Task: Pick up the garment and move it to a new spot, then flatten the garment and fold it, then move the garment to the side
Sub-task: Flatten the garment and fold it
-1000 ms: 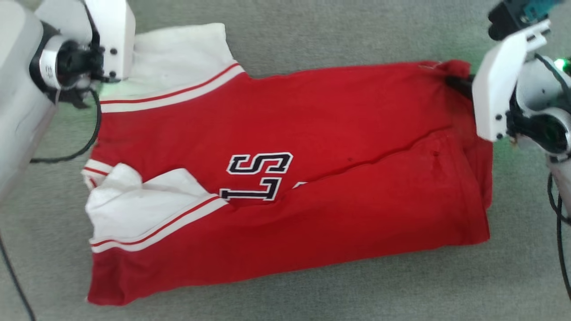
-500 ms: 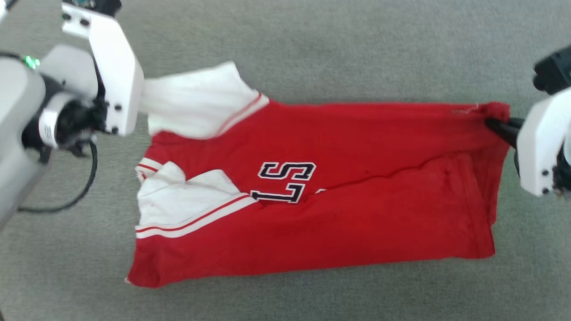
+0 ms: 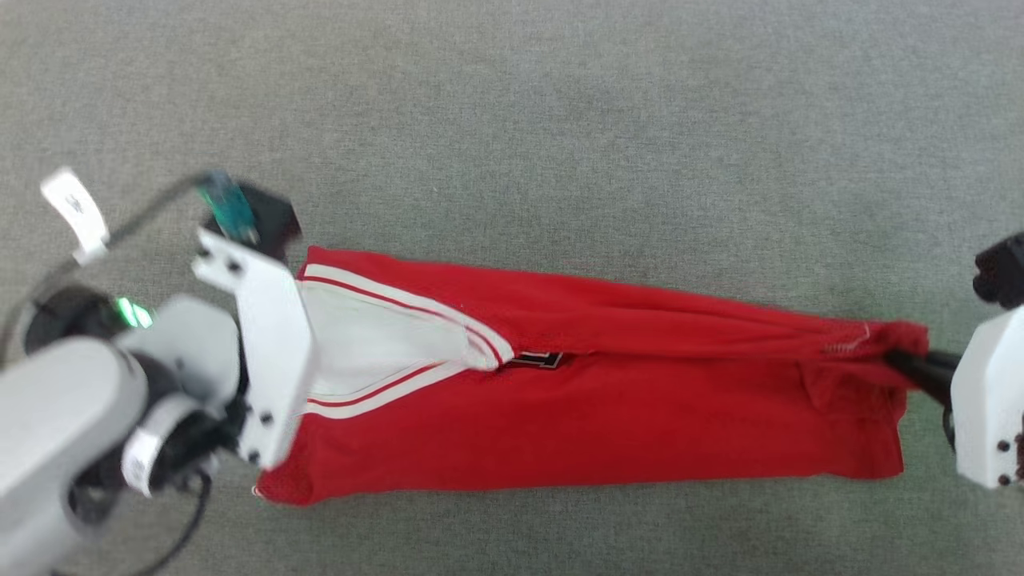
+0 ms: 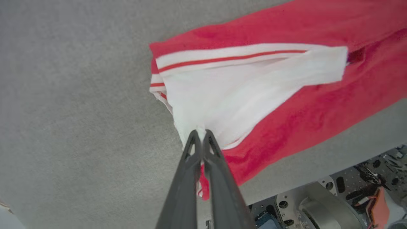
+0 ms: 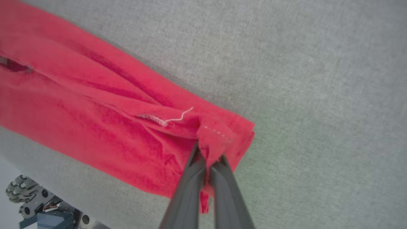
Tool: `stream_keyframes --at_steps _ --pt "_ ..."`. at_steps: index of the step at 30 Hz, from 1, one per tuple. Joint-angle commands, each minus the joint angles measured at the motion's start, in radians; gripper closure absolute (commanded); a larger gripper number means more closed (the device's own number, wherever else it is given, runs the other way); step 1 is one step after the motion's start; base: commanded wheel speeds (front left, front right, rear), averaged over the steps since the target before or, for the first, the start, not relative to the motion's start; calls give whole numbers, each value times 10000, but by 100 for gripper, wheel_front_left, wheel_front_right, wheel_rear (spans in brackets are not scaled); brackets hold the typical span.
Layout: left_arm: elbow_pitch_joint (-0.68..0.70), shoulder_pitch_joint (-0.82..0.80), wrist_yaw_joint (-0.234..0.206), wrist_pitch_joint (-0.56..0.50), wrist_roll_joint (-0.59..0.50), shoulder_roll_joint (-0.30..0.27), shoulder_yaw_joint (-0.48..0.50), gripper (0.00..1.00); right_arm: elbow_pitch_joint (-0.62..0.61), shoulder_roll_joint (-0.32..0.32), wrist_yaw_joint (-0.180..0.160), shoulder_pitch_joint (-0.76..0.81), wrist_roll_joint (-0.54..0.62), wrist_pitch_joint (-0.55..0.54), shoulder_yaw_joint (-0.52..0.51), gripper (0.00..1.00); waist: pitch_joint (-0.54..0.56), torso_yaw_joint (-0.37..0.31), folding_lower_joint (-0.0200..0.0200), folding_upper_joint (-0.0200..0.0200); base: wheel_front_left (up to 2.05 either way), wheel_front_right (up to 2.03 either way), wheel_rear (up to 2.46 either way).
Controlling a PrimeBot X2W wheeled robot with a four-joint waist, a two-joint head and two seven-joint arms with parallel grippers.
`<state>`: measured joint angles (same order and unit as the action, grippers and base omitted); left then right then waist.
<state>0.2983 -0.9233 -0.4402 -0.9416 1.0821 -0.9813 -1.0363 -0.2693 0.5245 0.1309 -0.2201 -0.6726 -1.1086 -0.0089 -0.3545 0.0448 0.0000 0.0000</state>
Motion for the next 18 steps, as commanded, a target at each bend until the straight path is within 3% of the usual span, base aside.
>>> stream_keyframes --at_steps 1,5,6,7,8,9,11,18 --pt "87 384 -135 76 158 -43 -111 100 -9 -218 -2 299 47 -42 -123 100 -37 1 0 0 0 0 0" --pt "-266 897 -105 320 370 169 -241 100 318 -547 -1 413 366 335 -28 100 -90 -21 0 0 0 0 0" --pt "-437 956 -49 465 431 277 -214 100 443 -618 -1 355 470 452 27 92 -92 -28 0 0 0 0 0" --pt "-639 1043 1 613 517 372 -139 100 544 -665 -1 276 565 557 108 68 -87 -33 0 0 0 0 0" --pt "-819 1115 46 745 565 437 -122 100 655 -767 -1 211 597 656 188 31 -75 -44 0 0 0 0 0" --pt "-973 1142 124 899 546 474 -99 74 703 -840 -1 180 608 757 289 2 -60 -51 0 0 0 0 0" --pt "-1222 1161 266 1305 488 574 38 2 823 -947 -1 117 622 963 324 0 -20 -63 0 0 0 0 0" --pt "-1344 1466 542 2639 421 544 497 0 786 -929 -1 358 491 1130 18 0 182 -38 0 0 0 0 0"
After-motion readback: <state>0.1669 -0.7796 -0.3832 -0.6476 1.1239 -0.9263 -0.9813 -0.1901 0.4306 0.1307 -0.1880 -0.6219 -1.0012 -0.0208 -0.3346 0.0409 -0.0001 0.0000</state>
